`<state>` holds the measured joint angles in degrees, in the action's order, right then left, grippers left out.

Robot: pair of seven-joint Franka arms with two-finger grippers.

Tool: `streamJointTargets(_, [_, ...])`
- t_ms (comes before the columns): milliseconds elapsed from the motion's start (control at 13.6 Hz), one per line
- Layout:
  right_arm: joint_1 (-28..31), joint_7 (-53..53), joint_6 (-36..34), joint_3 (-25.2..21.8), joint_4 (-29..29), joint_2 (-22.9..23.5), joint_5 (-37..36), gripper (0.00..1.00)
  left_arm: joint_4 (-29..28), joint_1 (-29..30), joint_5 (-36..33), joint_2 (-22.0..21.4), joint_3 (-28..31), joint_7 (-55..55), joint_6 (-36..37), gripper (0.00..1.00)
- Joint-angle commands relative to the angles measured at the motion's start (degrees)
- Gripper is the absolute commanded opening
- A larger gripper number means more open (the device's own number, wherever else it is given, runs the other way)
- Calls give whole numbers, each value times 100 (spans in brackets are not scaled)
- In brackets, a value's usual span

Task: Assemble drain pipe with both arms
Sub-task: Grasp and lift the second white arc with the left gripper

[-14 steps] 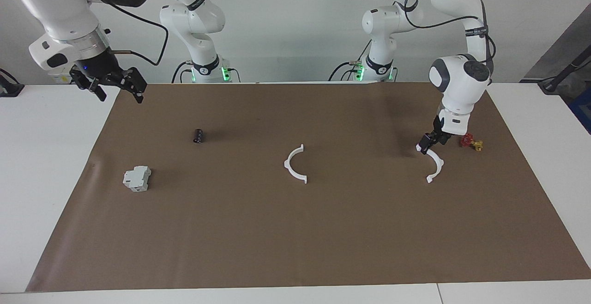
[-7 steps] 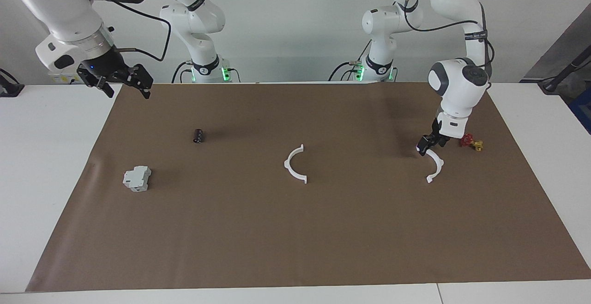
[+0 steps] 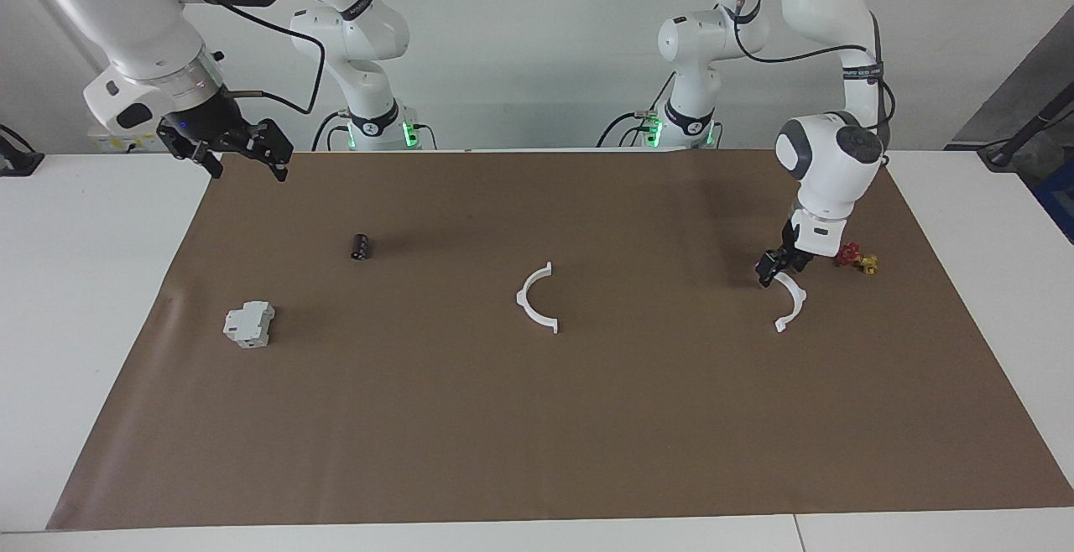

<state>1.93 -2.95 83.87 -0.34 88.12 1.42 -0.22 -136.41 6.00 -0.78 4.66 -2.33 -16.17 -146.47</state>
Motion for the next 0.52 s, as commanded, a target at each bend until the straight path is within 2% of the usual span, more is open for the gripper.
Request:
streamJointTargets(0, [71, -47, -90, 25, -58, 34, 110, 100, -52, -20, 34, -9, -5, 61, -110, 28])
streamJointTargets(74, [62, -39, -90, 25, -58, 34, 110, 100, -61, -20, 34, -9, -5, 78, -101, 5])
streamJointTargets(148, [53, -30, -90, 25, -58, 34, 101, 100, -61, -20, 34, -9, -5, 122, -101, 0])
streamJointTargets(295, [45, 119, 41, 25, -6, 8, 4, 100, -17, -46, 34, -9, -13, 62, -40, 0])
streamJointTargets(443, [88, 190, 86, 16, 178, -106, 4, 100, 184, -387, 34, -61, -5, -183, 327, 0])
